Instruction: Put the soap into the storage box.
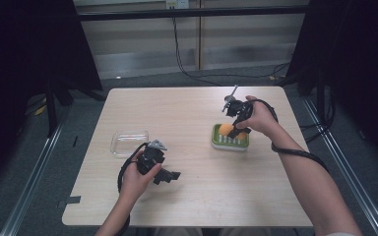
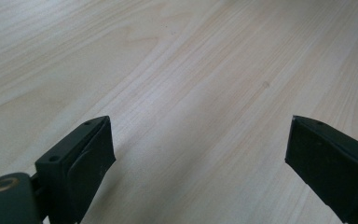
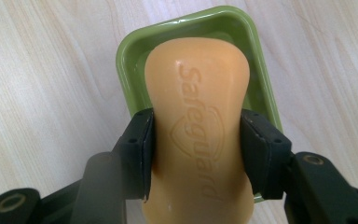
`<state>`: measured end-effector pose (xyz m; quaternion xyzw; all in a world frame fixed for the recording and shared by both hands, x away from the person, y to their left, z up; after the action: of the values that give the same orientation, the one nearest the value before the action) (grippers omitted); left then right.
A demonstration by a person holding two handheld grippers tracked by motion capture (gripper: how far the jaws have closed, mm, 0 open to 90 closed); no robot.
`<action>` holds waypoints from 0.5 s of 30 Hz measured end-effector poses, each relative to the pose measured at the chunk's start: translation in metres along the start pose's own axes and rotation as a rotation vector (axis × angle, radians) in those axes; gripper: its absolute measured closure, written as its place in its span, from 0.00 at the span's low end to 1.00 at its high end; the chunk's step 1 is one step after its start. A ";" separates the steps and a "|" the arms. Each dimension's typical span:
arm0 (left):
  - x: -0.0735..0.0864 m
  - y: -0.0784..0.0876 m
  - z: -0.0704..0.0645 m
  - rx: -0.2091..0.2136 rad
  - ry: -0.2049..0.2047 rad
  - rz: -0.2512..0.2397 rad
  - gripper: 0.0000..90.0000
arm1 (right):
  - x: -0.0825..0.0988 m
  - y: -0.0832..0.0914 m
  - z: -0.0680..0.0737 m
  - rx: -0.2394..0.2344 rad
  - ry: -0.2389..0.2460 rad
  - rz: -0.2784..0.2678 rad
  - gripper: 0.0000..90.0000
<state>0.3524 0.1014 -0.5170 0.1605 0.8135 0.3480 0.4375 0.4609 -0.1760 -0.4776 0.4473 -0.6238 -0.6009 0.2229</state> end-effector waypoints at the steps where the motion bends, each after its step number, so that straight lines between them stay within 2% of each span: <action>1: 0.000 0.000 0.000 0.000 0.000 0.002 0.09 | 0.000 0.000 0.000 0.003 0.000 0.001 0.55; 15: 0.000 0.001 0.001 -0.003 -0.004 -0.001 0.09 | -0.003 -0.006 -0.001 -0.001 0.005 0.008 0.55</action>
<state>0.3532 0.1022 -0.5169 0.1600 0.8120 0.3487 0.4398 0.4648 -0.1730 -0.4826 0.4462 -0.6247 -0.5992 0.2271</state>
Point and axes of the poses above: each handheld gripper's, and its own axes: y roughly backward along the jaws, x roughly out of its underside, z roughly to its left, the point moved 6 cm from there along -y, roughly forward along the jaws, and after that the axes turned 12 degrees about x, right-handed, at the moved point
